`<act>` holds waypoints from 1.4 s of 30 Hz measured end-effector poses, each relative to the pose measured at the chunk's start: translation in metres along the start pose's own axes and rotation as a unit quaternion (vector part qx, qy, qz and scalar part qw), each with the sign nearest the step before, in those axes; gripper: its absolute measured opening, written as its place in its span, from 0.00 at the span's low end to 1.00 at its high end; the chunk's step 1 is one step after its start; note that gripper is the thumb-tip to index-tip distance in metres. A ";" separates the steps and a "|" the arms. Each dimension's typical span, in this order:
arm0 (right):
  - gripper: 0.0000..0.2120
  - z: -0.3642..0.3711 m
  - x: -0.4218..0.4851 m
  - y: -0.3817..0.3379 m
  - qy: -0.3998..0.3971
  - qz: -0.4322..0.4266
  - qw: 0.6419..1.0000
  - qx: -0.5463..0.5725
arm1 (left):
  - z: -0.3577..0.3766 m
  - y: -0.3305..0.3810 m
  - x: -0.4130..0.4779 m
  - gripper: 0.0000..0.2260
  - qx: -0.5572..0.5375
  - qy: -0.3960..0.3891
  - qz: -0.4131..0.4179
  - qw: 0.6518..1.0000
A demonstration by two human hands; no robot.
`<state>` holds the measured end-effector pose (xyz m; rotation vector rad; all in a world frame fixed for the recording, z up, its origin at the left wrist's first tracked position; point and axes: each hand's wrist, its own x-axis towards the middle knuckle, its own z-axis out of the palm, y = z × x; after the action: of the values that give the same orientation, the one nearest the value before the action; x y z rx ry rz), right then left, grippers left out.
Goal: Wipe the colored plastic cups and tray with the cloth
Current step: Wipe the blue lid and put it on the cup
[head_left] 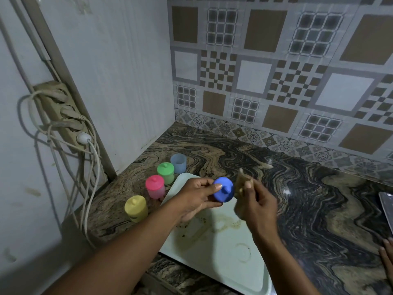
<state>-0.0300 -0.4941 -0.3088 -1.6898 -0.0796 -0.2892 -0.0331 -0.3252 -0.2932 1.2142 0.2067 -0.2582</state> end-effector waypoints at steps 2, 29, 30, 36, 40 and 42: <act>0.17 0.005 -0.013 -0.001 -0.056 -0.111 0.988 -0.087 | 0.001 0.005 0.002 0.04 -0.037 -0.005 0.001 0.999; 0.24 -0.014 -0.022 0.036 -0.126 -0.181 0.954 -0.203 | 0.008 -0.013 0.001 0.05 -0.231 0.093 -0.032 0.968; 0.24 -0.017 -0.022 0.038 -0.115 -0.120 0.968 -0.188 | 0.006 -0.007 0.002 0.04 -0.245 0.101 -0.024 0.964; 0.17 0.006 -0.014 0.011 0.054 -0.015 0.998 -0.023 | 0.009 0.007 0.004 0.02 -0.088 0.077 -0.019 0.993; 0.25 0.011 -0.018 0.019 -0.022 -0.161 0.976 -0.148 | 0.015 0.001 0.003 0.04 -0.103 0.034 -0.003 0.994; 0.26 0.000 -0.019 0.039 -0.086 -0.211 0.948 -0.222 | 0.006 0.000 0.003 0.04 -0.110 0.053 0.014 0.992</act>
<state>-0.0399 -0.4977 -0.3510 -2.1382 -0.5451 -0.5069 -0.0300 -0.3308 -0.2918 1.0120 0.3033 -0.1423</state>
